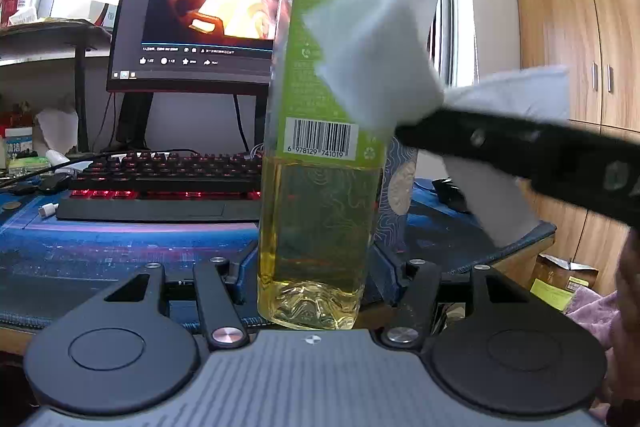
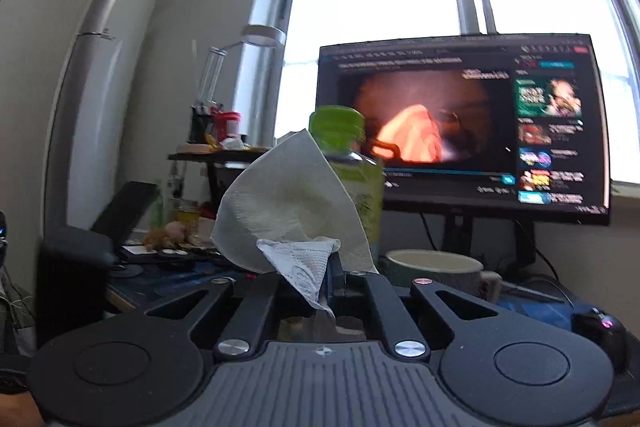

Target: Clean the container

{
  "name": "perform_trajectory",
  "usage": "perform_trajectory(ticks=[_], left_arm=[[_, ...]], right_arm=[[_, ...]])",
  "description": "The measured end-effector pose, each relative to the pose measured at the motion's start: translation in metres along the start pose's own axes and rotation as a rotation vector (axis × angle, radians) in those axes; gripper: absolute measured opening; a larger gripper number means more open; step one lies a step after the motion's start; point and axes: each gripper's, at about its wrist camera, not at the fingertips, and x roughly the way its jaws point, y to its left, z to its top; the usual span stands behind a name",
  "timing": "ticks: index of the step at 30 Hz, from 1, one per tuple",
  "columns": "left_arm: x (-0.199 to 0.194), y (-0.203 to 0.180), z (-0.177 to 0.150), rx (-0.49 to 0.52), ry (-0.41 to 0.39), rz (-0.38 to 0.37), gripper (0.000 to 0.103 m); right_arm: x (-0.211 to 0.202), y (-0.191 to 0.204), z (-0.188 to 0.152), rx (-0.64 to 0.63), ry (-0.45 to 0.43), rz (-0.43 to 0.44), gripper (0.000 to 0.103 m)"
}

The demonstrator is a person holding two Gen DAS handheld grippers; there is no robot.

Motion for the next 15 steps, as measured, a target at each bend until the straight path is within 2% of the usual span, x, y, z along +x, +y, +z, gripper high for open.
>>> perform_trajectory(ticks=[6, 12, 15], left_arm=[[0.001, 0.000, 0.000, -0.008, 0.000, -0.002, 0.061], [0.001, 0.001, 0.001, -0.014, 0.003, -0.005, 0.061], [0.002, 0.002, 0.000, -0.021, 0.007, -0.009, 0.062]], right_arm=[[0.009, -0.009, -0.010, 0.015, 0.045, -0.035, 0.005], [-0.001, -0.003, -0.001, 0.013, -0.006, -0.013, 0.005], [0.000, -0.002, -0.001, 0.004, -0.002, -0.024, 0.005]])
